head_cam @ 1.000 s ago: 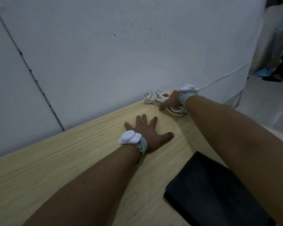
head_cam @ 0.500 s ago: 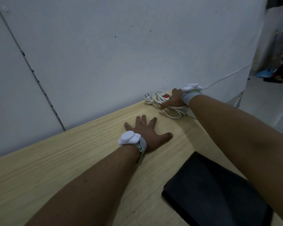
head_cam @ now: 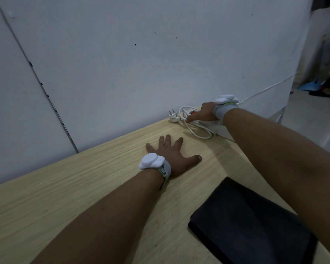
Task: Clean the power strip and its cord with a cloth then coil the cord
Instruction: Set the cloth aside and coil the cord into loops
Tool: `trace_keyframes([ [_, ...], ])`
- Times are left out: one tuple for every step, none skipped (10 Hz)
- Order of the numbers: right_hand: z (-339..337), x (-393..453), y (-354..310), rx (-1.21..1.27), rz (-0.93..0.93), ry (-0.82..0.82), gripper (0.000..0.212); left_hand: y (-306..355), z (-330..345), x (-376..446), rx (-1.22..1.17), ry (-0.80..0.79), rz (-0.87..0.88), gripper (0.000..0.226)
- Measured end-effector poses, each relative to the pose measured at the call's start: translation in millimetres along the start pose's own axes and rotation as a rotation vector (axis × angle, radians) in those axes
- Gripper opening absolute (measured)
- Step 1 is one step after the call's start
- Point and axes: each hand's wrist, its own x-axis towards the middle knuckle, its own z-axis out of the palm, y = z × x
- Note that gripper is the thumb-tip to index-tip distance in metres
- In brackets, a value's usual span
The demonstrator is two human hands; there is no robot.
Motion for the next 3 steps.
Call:
trace_keyframes([
  [-2.9,-5.0,-0.8,0.011,-0.006,0.013,0.114,-1.9,0.4,-2.6,-0.003,-0.011,-0.006,0.112],
  [-10.8,-13.3,-4.5,0.054,0.008,0.042,0.114,1.0,-0.5,-3.8,-0.007,-0.007,0.009,0.113],
  [-12.4,-14.6,-4.9,0.046,-0.002,0.140,0.111,1.5,1.2,-0.9,-0.024,-0.013,0.017,0.113],
])
